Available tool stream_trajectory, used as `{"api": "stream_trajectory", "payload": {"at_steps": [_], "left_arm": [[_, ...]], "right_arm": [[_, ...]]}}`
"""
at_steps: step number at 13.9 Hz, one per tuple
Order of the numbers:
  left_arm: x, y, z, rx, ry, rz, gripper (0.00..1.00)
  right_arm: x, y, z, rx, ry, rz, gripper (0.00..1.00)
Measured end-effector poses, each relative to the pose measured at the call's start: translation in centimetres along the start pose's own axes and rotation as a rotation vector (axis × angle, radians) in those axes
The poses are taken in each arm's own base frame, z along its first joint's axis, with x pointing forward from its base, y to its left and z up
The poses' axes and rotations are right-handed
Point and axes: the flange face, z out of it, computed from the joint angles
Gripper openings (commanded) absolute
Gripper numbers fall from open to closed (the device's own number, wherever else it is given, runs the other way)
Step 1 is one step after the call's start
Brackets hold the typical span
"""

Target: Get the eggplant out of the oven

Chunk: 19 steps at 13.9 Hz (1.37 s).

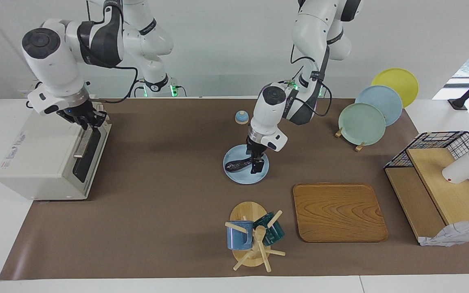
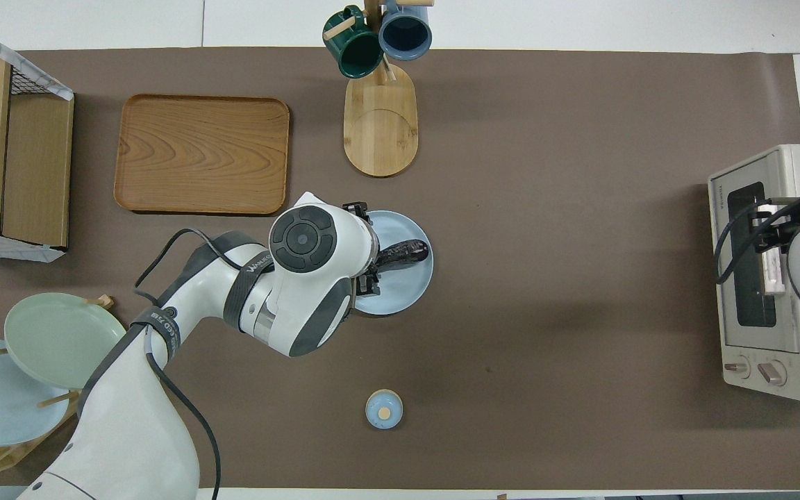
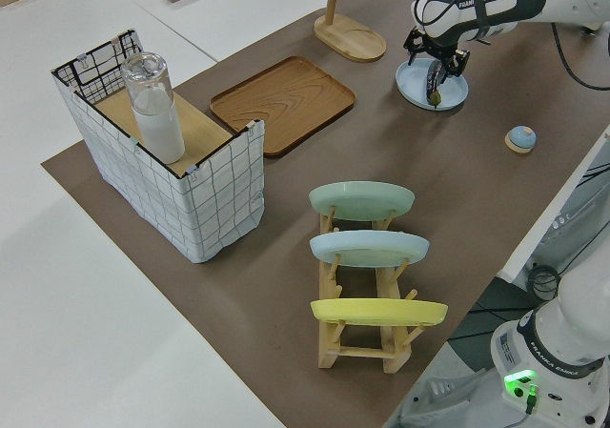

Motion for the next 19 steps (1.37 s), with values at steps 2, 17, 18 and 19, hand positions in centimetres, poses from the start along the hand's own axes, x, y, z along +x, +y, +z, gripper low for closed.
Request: {"api": "stream_trajectory", "payload": {"at_steps": [2,17,18,19], "left_arm": [[-0.3,-0.3,0.4,0.006,0.002,-0.016,1.00],[-1.0,-1.2,1.8,-0.013,0.046,-0.106,0.00],[-1.1,-1.1,1.7,-0.023,0.050,-0.091,0.00],[-1.3,-0.8,1.3,-0.036,0.051,-0.071,0.00]], "right_arm": [[-0.3,-0.3,-1.3,0.061,-0.008,0.002,1.00],[-1.8,0.8,-3.5,0.096,0.004,-0.116,1.00],[-1.8,0.7,-3.6,0.096,0.005,-0.118,1.00],[-1.8,0.6,-3.6,0.096,0.006,-0.120,1.00]]}}
